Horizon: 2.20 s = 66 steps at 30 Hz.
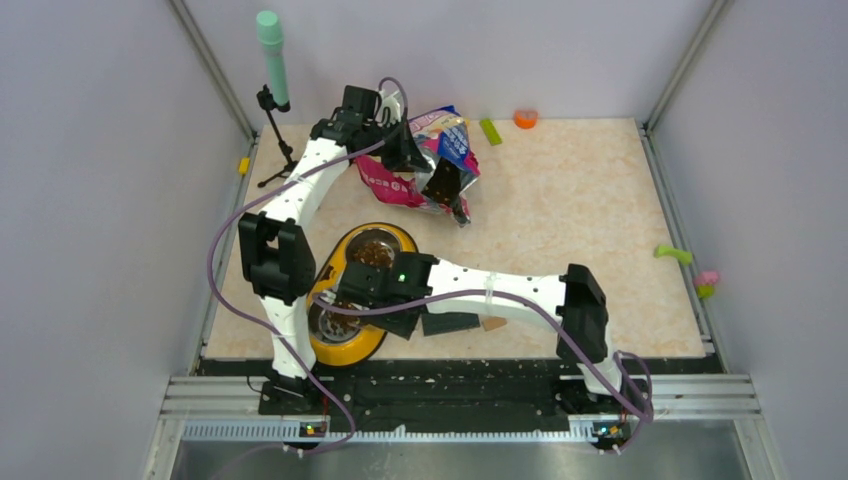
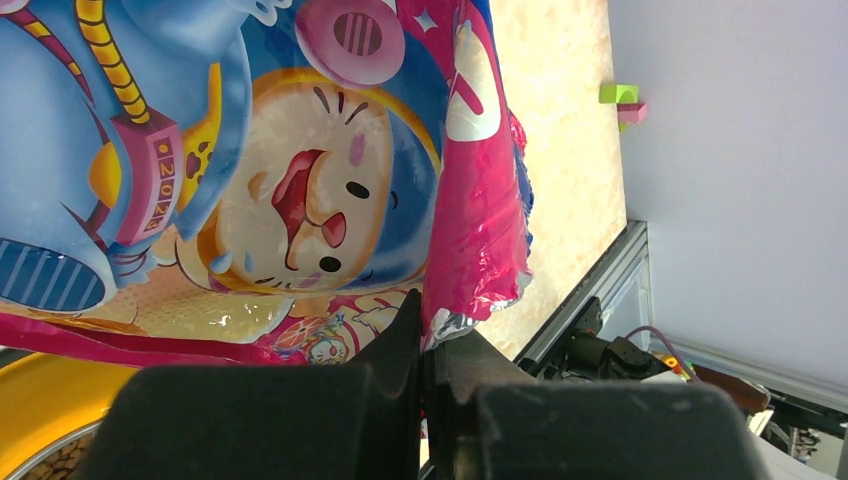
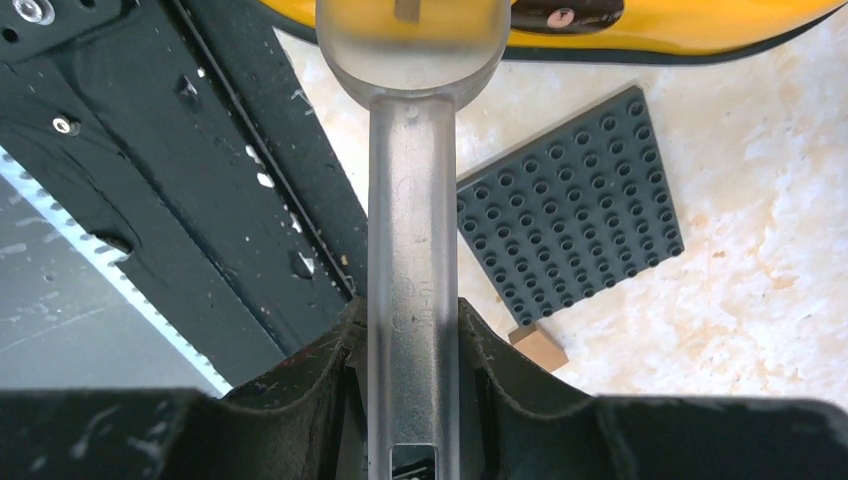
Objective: Serve the pet food
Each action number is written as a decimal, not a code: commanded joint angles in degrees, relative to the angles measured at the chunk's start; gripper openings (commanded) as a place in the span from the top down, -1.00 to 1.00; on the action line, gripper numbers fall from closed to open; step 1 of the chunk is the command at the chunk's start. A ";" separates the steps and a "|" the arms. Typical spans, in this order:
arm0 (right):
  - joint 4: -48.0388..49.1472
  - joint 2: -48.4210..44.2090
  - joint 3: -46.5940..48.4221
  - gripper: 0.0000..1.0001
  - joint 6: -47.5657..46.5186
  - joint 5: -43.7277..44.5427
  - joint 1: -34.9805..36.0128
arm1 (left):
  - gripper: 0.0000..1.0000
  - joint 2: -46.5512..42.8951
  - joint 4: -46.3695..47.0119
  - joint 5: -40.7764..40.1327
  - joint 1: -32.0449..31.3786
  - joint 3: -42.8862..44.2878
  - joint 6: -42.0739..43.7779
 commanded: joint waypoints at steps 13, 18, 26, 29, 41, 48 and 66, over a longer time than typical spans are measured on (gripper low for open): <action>4.46 -5.47 -2.19 1.00 3.15 -1.09 0.79 | 1.00 -2.14 4.11 -2.78 1.79 1.24 -0.28; 2.01 -3.84 -1.80 1.00 3.14 -0.33 1.12 | 1.00 -2.78 4.20 -2.58 1.79 0.55 -0.21; 2.59 -3.85 -1.71 1.00 3.43 -0.31 1.06 | 1.00 -3.04 3.96 -2.69 1.79 0.62 -0.24; 4.25 -5.15 -0.88 1.00 3.31 0.19 1.13 | 1.00 -3.16 3.70 -2.98 1.79 0.68 -0.02; 4.41 -4.42 -3.36 1.00 2.76 -0.74 1.26 | 1.00 -2.44 3.41 -2.52 1.79 1.35 0.11; 4.92 -4.84 -1.33 1.00 2.01 -0.09 1.41 | 1.00 -1.26 3.20 -2.08 1.80 2.76 -0.42; 7.43 -7.16 -5.69 1.00 1.25 -0.20 1.85 | 1.00 -1.43 4.11 -2.47 1.79 1.86 -1.88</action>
